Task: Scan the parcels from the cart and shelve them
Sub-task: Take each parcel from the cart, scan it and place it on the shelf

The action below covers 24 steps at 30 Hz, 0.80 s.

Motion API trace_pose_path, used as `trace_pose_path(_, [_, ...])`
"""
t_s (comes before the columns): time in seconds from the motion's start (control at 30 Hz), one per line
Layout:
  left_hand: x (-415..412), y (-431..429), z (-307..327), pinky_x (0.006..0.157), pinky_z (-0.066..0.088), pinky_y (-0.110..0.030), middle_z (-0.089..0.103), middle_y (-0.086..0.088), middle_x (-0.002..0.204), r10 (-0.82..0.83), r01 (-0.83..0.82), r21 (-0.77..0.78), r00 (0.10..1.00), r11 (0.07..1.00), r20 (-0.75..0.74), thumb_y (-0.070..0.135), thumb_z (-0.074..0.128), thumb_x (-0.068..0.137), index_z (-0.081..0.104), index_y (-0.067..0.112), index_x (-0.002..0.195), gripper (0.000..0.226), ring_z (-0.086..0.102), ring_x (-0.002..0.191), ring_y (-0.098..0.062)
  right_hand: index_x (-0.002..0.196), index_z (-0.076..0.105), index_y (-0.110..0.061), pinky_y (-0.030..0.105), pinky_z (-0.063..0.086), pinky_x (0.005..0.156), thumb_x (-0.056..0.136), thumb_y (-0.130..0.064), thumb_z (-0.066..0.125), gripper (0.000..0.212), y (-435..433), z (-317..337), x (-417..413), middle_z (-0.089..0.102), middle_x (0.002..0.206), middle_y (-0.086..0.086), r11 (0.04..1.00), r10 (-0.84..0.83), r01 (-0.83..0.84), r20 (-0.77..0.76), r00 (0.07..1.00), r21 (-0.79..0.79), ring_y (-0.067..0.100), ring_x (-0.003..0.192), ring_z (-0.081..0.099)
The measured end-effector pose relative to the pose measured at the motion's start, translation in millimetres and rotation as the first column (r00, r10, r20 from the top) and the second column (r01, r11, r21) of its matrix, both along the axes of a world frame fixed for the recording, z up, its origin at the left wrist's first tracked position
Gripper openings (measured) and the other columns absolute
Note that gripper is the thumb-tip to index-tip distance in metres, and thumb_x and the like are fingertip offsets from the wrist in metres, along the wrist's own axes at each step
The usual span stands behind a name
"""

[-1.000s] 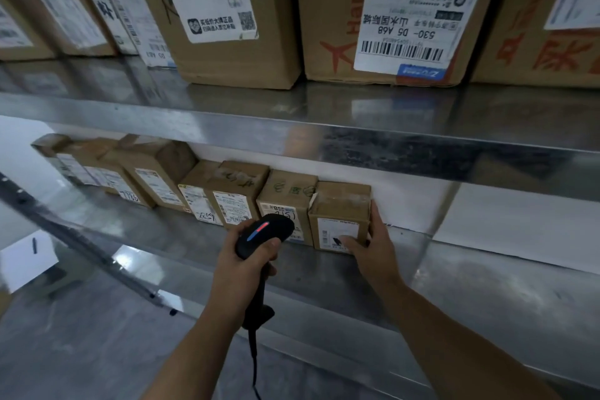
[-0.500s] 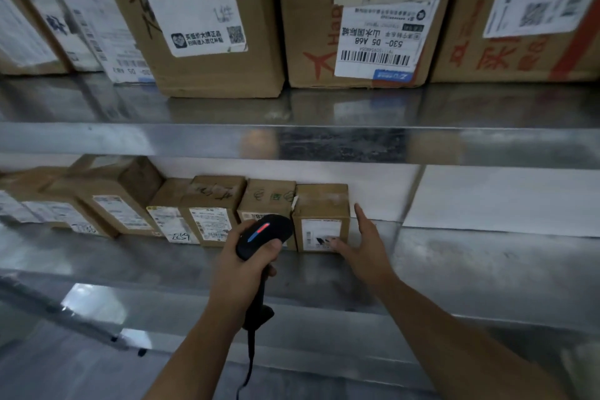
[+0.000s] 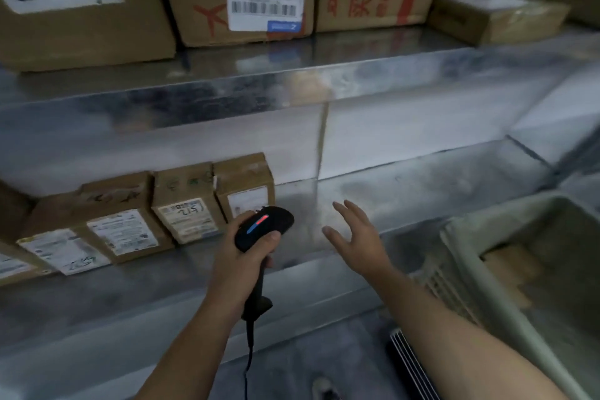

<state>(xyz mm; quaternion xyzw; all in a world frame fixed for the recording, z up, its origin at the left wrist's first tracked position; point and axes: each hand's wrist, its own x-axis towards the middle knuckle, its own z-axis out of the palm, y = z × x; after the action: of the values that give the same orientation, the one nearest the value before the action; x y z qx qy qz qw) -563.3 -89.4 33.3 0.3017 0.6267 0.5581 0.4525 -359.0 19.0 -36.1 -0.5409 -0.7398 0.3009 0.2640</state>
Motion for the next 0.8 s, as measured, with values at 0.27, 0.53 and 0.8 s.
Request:
trace_pose_path(0.27, [63,25,-7,0.08,0.059,-0.048,0.075,-0.013,0.092,-0.274,0.273,-0.024,0.961,0.962,-0.031,0.02,0.078,0.089,0.063,0.032,0.114,0.031,0.07,0.07,-0.028,0.15,0.045,-0.024,0.025,0.023,0.116,0.096,-0.045,0.062,0.06,-42,4,89,0.032,0.161,0.004,0.965,-0.264,0.264,0.01,0.965,-0.008,0.017,0.149,0.027])
trace_pose_path(0.53, [144,53,-1,0.071,0.055,-0.039,0.074,-0.012,0.095,-0.495,0.494,-0.038,0.867,0.869,-0.05,0.035,0.077,0.068,0.061,0.04,0.114,0.049,0.067,0.063,-0.021,0.149,0.046,-0.022,0.021,0.021,0.112,0.097,-0.039,0.063,0.058,-58,1,172,0.036,0.158,0.008,0.863,-0.504,0.504,-0.002,0.863,-0.048,0.022,0.147,0.032])
trace_pose_path(0.8, [249,97,-10,0.066,0.055,-0.033,0.072,-0.014,0.105,-0.61,0.608,-0.055,0.789,0.792,-0.074,0.036,0.077,0.066,0.062,0.039,0.114,0.05,0.069,0.068,-0.021,0.15,0.045,-0.02,0.025,0.023,0.112,0.098,-0.043,0.06,0.059,-43,-19,272,0.038,0.156,0.006,0.762,-0.643,0.639,-0.01,0.766,-0.103,0.02,0.145,0.033])
